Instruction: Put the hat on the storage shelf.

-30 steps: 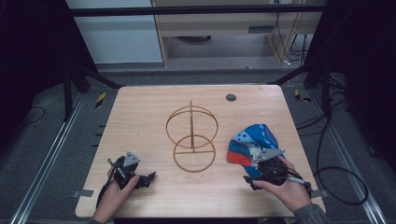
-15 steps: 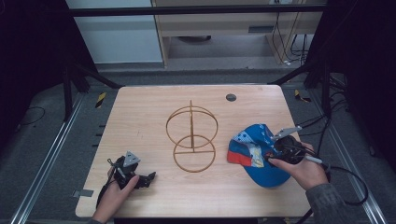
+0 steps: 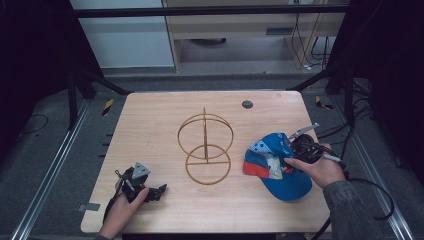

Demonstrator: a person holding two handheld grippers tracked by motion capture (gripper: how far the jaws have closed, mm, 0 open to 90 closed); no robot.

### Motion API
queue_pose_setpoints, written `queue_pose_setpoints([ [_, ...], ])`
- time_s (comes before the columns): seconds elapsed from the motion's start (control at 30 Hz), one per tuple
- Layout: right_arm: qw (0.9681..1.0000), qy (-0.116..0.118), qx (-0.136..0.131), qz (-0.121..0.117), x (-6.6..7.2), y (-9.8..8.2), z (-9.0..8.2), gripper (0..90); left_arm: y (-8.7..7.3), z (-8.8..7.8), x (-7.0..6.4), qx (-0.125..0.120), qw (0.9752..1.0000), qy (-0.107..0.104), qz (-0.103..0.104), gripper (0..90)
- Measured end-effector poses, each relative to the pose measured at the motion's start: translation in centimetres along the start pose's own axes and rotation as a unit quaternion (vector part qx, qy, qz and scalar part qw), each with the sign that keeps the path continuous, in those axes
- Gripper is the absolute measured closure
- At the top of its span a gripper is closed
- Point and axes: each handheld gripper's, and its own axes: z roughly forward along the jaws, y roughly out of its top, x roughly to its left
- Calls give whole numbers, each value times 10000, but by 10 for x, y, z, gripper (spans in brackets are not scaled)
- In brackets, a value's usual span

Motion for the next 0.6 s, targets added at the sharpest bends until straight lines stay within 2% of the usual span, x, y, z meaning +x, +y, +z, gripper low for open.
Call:
queue_pose_setpoints([
  [0.03, 10000, 39, 24, 67, 0, 3, 3, 364, 0, 0, 0, 1, 10000, 0, 0, 0],
  [0.13, 9999, 70, 36, 73, -1, 5, 5, 408, 0, 0, 0, 0, 10000, 0, 0, 0],
  [0.17, 9999, 84, 70, 25, -1, 8, 9, 466, 0, 0, 0, 1, 10000, 0, 0, 0],
  [0.23, 9999, 75, 149, 10, -1, 9, 12, 523, 0, 0, 0, 0, 10000, 0, 0, 0],
  [0.3, 9998, 66, 186, -7, -2, 9, 13, 549, 0, 0, 0, 2, 10000, 0, 1, 0],
  [0.37, 9997, 59, 235, -11, -3, 10, 16, 671, 0, 0, 0, 0, 10000, 0, 0, 0],
  [0.4, 9997, 69, 227, -13, -3, 10, 16, 711, 0, 0, 0, 0, 10000, 0, 0, 0],
  [0.43, 9997, 69, 227, -13, -3, 10, 16, 711, 0, 0, 0, 2, 10000, 0, 0, 0],
  [0.47, 9997, 107, 223, -68, -3, 11, 16, 813, 0, 0, 0, 1, 10000, -1, -1, 0],
  [0.6, 9993, 184, 285, -148, -2, 13, 15, 898, 0, 0, 0, 1, 10000, -1, 0, 0],
])
